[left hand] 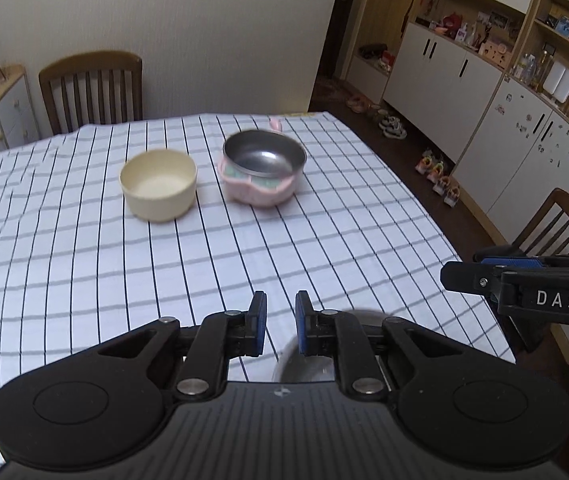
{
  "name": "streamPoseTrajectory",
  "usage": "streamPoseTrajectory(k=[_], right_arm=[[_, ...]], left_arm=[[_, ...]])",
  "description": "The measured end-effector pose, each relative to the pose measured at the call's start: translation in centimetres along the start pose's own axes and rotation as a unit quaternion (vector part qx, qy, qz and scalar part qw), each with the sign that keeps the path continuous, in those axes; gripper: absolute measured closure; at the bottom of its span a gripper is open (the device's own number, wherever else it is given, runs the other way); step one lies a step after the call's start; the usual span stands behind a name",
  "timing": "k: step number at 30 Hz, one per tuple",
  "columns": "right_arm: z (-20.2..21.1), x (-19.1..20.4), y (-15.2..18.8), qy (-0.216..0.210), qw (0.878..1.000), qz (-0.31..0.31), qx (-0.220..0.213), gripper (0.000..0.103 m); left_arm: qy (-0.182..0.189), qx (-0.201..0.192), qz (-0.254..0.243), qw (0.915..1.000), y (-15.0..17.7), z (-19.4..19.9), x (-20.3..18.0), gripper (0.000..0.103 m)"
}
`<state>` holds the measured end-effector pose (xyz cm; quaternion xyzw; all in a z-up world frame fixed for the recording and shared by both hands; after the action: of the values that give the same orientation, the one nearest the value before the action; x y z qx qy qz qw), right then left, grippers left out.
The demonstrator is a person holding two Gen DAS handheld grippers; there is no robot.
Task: Organize plates and bowls
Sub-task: 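Lower the steel bowl onto the pink plate and open both grippers, then move both grippers to the rim of the pink-handled steel saucepan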
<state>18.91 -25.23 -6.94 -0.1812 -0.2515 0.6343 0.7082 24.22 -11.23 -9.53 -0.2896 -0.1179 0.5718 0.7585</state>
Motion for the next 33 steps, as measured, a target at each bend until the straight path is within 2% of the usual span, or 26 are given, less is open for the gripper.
streamPoseTrajectory(k=[2, 4, 7, 9, 12, 16, 18, 20, 23, 27, 33], right_arm=[[-0.1, 0.3, -0.9, -0.002, 1.0, 0.002, -0.003, 0.051], [-0.3, 0.3, -1.8, -0.002, 1.0, 0.004, -0.006, 0.043], [-0.7, 0.3, -3.4, -0.003, 1.0, 0.016, -0.011, 0.039], [-1.1, 0.2, -4.5, -0.008, 1.0, 0.023, -0.011, 0.038], [-2.0, -0.3, -6.3, -0.016, 0.999, 0.028, -0.011, 0.032], [-3.6, -1.0, -8.3, -0.026, 0.999, 0.042, -0.006, 0.029], [-4.4, -1.3, -9.2, -0.03, 0.998, 0.051, -0.004, 0.027], [-5.3, -1.6, -10.2, -0.033, 0.998, 0.059, -0.002, 0.024], [-6.6, -2.0, -11.6, -0.043, 0.997, 0.066, 0.001, 0.021], [-8.4, -2.3, -13.4, -0.053, 0.996, 0.07, 0.008, 0.008], [-11.9, -2.7, -15.9, -0.059, 0.996, 0.056, 0.024, 0.004]], left_arm=[[-0.003, -0.004, 0.0, 1.0, -1.0, 0.0, 0.1, 0.089], [-0.006, -0.005, 0.004, 1.0, -2.0, -0.2, 0.2, 0.089], [-0.018, -0.012, 0.009, 0.9997, -3.7, -0.8, 0.4, 0.087], [-0.027, -0.016, 0.015, 0.9994, -4.8, -1.3, 0.6, 0.075], [-0.04, -0.022, 0.025, 0.9986, -6.6, -2.2, 0.8, 0.064], [-0.053, -0.024, 0.038, 0.9976, -8.6, -3.9, 0.9, 0.052], [-0.053, -0.023, 0.044, 0.9974, -9.5, -4.9, 0.8, 0.042], [-0.058, -0.02, 0.047, 0.997, -10.3, -6.0, 0.7, 0.038], [-0.062, -0.012, 0.055, 0.9965, -11.6, -7.7, 0.9, 0.037], [-0.069, -0.005, 0.072, 0.995, -13.6, -9.8, 1.9, 0.036], [-0.099, -0.003, 0.084, 0.9916, -17.0, -13.0, 4.1, 0.036]])
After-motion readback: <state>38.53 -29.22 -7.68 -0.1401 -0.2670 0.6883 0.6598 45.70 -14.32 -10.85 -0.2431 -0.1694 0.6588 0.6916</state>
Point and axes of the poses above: each gripper's, at about its wrist camera, not at the fingertips, and z roughly against the way its jaws point, x to its left, y to its underside, the point moved 10 cm from there along -z, roughly the way its jaws point, and after that the axes turned 6 degrees about x, right-handed, at the moved point
